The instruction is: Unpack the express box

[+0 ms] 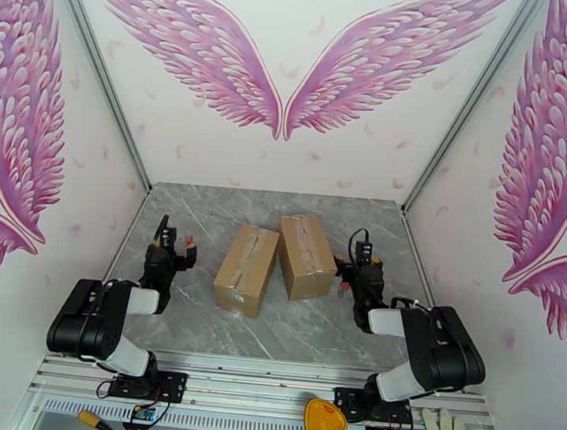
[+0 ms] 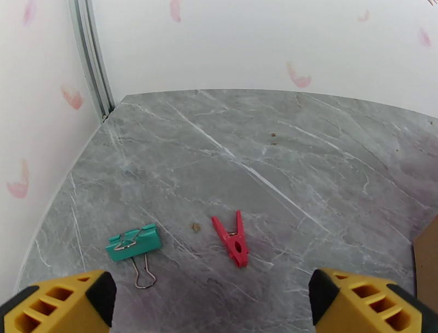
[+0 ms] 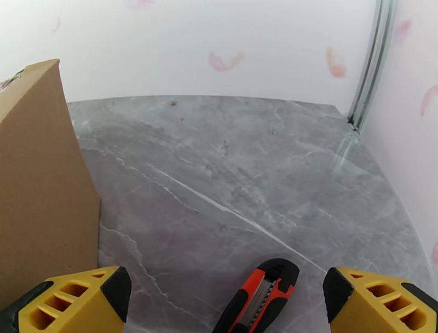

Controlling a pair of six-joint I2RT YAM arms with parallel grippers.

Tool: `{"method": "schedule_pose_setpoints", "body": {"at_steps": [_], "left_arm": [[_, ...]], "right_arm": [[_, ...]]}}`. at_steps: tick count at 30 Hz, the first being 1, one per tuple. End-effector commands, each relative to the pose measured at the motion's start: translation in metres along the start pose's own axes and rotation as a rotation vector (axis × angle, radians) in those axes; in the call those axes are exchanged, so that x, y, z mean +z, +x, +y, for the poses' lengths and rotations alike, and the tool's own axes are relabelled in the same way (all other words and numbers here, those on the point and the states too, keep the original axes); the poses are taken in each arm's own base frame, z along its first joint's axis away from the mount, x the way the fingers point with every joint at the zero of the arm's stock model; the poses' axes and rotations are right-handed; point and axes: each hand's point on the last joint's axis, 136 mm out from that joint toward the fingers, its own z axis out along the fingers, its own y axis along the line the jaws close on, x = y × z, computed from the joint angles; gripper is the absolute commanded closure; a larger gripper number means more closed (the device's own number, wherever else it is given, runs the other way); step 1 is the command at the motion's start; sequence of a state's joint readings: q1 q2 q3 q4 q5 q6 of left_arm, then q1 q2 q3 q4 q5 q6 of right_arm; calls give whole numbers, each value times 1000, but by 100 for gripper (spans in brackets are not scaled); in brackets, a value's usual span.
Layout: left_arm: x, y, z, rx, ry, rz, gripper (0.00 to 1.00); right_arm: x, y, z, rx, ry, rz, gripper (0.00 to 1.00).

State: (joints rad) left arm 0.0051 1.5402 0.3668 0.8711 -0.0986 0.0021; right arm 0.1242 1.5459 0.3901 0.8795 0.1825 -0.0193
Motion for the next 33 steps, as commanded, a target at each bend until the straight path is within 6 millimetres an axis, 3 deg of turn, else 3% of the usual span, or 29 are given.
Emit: {"method": "schedule_pose_setpoints", "body": {"at_steps": [1, 28, 33], "left_arm": [[3, -14, 1, -10, 1, -27, 1], [2, -14, 0, -13, 7, -31, 1], [-1, -45, -3, -2, 31, 23, 1]], "right_arm": [[0, 1, 1, 5, -11, -3, 1], [0, 0, 0, 6, -9, -6, 1], [-10, -21, -20, 42, 100, 3, 1]]}}
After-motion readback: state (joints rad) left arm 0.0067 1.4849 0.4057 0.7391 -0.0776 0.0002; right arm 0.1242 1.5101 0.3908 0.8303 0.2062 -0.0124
